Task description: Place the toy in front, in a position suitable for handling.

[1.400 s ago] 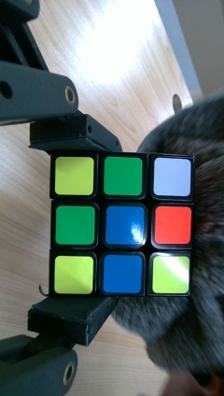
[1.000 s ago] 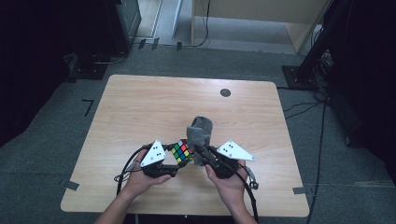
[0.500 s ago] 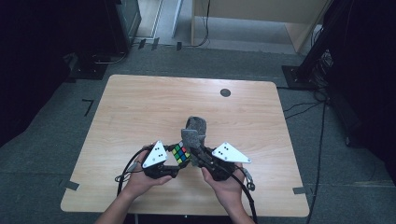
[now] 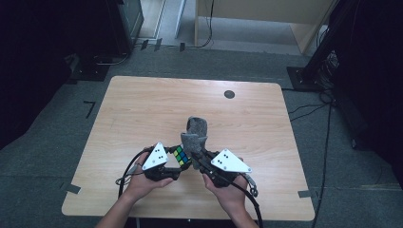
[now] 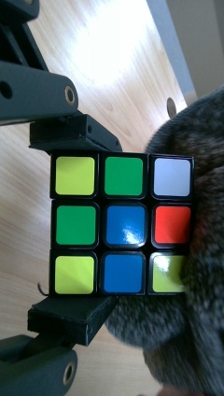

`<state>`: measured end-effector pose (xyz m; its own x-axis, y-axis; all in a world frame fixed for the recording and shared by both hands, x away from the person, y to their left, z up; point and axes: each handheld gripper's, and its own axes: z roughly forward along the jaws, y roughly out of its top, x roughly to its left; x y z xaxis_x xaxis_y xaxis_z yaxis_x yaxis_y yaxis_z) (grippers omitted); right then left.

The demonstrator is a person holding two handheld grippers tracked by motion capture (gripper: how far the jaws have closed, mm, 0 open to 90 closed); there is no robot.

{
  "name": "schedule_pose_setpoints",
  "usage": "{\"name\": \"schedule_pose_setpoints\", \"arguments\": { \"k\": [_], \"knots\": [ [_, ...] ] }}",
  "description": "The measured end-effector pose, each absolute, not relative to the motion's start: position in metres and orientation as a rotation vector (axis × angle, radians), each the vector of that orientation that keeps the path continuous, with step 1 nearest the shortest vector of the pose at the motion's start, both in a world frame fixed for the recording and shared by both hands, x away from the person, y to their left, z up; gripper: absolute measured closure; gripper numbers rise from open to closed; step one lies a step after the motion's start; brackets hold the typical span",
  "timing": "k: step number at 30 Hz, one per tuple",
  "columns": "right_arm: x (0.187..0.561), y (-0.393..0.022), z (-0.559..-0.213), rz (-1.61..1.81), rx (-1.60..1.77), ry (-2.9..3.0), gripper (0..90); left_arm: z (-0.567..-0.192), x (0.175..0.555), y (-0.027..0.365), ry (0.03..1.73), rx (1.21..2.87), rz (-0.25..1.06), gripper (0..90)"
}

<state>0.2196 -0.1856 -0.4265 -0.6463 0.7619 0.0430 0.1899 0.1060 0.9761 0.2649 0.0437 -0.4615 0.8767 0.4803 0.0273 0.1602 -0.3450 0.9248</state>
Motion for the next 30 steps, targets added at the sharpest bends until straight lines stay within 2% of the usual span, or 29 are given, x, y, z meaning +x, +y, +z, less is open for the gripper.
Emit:
{"name": "schedule_pose_setpoints", "arguments": {
  "k": [4,7,15,19,26,30],
  "knots": [
    [0.232,-0.201,-0.44,1.503,1.037,1.903,77.1,-0.458,0.267,0.052,0.493,1.858,0.336,34.5],
    [0.238,-0.211,-0.445,1.584,1.093,1.899,77.0,-0.455,0.27,0.058,0.511,1.807,0.287,34.4],
    [0.243,-0.209,-0.458,1.736,1.104,1.959,76.8,-0.452,0.277,0.073,0.57,1.681,0.195,34.4],
    [0.243,-0.199,-0.465,1.749,1.095,2.023,76.7,-0.453,0.277,0.075,0.568,1.679,0.193,34.4],
    [0.243,-0.211,-0.455,1.837,1.086,1.919,76.3,-0.452,0.276,0.073,0.569,1.672,0.179,34.5],
    [0.243,-0.201,-0.466,1.802,1.064,1.997,76.5,-0.451,0.278,0.075,0.582,1.659,0.164,34.4]
  ]
}}
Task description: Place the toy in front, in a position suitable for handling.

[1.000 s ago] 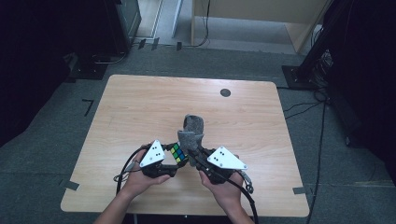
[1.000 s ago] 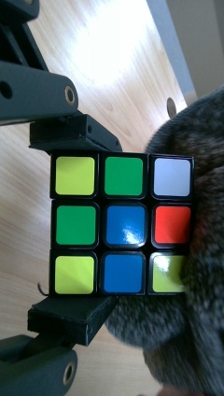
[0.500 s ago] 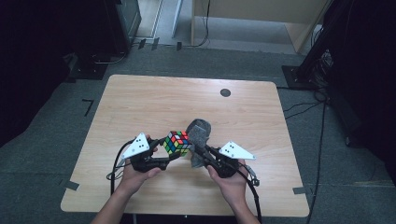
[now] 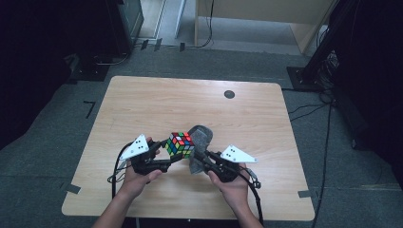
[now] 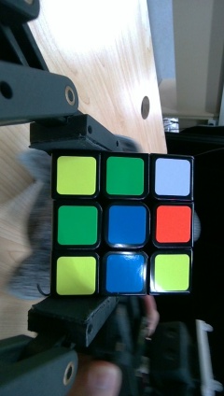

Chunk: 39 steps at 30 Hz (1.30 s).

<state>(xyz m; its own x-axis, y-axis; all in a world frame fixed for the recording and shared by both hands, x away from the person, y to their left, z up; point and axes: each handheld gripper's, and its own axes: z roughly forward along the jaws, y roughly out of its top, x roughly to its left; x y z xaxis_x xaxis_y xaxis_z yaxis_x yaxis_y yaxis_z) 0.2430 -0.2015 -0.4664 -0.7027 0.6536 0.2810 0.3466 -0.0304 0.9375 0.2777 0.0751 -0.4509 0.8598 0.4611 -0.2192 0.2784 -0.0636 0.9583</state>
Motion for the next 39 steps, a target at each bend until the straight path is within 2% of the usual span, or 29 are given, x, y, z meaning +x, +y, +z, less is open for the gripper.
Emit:
{"name": "schedule_pose_setpoints", "arguments": {
  "k": [9,18,24,31,39],
  "knots": [
    [0.242,-0.209,-0.458,1.822,1.05,1.916,76.6,-0.452,0.277,0.073,0.576,1.658,0.149,34.5],
    [0.245,-0.193,-0.474,1.814,1.058,2.098,76.8,-0.451,0.279,0.078,0.597,1.637,0.142,34.5],
    [0.244,-0.208,-0.462,1.816,1.056,1.921,76.7,-0.452,0.276,0.07,0.572,1.65,0.123,34.5],
    [0.241,-0.189,-0.473,1.746,0.931,2.093,76.7,-0.448,0.278,0.078,0.597,1.599,0.092,34.5],
    [0.24,-0.199,-0.462,1.734,0.927,1.972,76.1,-0.449,0.277,0.074,0.584,1.613,0.081,34.5]
  ]
}}
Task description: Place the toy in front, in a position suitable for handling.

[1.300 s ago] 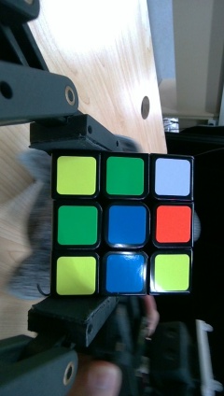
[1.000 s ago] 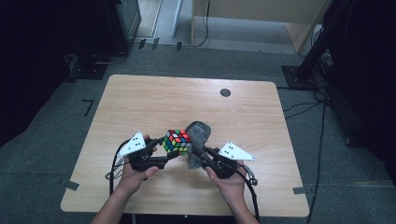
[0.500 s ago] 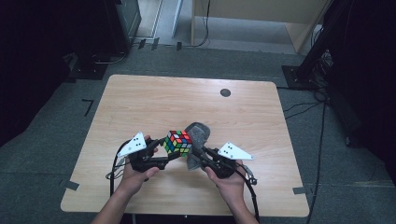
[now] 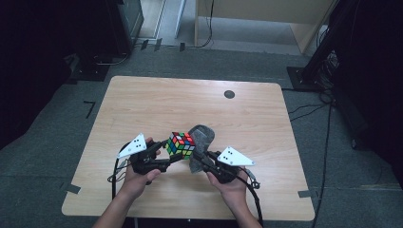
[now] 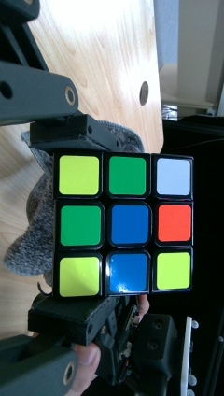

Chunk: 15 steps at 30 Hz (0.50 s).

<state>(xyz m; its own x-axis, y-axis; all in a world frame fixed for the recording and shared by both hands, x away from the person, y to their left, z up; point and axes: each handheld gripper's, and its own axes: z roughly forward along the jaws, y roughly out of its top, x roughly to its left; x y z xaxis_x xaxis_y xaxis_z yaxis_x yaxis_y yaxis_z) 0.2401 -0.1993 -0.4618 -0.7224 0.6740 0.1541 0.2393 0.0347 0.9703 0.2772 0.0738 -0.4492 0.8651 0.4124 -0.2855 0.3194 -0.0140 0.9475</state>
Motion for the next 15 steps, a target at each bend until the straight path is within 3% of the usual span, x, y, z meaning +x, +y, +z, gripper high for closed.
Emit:
{"name": "schedule_pose_setpoints", "arguments": {
  "k": [8,13,15],
  "knots": [
    [0.242,-0.184,-0.473,1.622,0.862,2.183,74.6,-0.448,0.279,0.077,0.611,1.601,0.087,34.4],
    [0.253,-0.195,-0.479,1.532,0.968,2.176,67.7,-0.449,0.28,0.078,0.632,1.602,0.088,34.4],
    [0.255,-0.199,-0.48,1.536,1.013,2.155,60.1,-0.448,0.281,0.079,0.634,1.6,0.093,34.4]
  ]
}}
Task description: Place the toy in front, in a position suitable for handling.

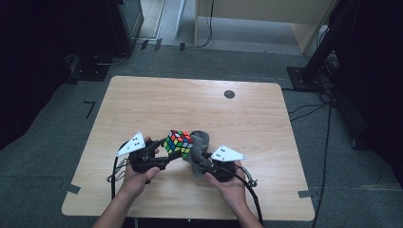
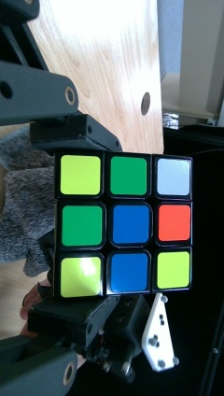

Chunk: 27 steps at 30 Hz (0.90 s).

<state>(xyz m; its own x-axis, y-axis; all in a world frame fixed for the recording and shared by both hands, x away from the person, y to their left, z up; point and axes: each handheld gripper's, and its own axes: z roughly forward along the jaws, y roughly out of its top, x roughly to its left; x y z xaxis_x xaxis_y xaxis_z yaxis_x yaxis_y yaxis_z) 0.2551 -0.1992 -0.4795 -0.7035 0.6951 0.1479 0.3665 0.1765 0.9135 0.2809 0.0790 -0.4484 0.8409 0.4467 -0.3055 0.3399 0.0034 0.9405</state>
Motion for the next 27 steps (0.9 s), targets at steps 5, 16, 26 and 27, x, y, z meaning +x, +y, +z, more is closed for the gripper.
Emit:
{"name": "schedule_pose_setpoints", "arguments": {
  "k": [5,16,26,27],
  "knots": [
    [0.255,-0.207,-0.476,1.495,0.969,2.083,40.9,-0.448,0.284,0.082,0.662,1.597,0.1,34.4],
    [0.239,-0.206,-0.461,1.603,0.697,1.952,23.4,-0.447,0.287,0.078,0.708,1.609,0.056,34.4],
    [0.231,-0.185,-0.466,1.531,0.563,1.924,18.1,-0.443,0.285,0.067,0.688,1.647,-0.008,34.4],
    [0.231,-0.184,-0.466,1.522,0.553,1.913,18.0,-0.443,0.285,0.065,0.682,1.653,-0.017,34.4]
  ]
}}
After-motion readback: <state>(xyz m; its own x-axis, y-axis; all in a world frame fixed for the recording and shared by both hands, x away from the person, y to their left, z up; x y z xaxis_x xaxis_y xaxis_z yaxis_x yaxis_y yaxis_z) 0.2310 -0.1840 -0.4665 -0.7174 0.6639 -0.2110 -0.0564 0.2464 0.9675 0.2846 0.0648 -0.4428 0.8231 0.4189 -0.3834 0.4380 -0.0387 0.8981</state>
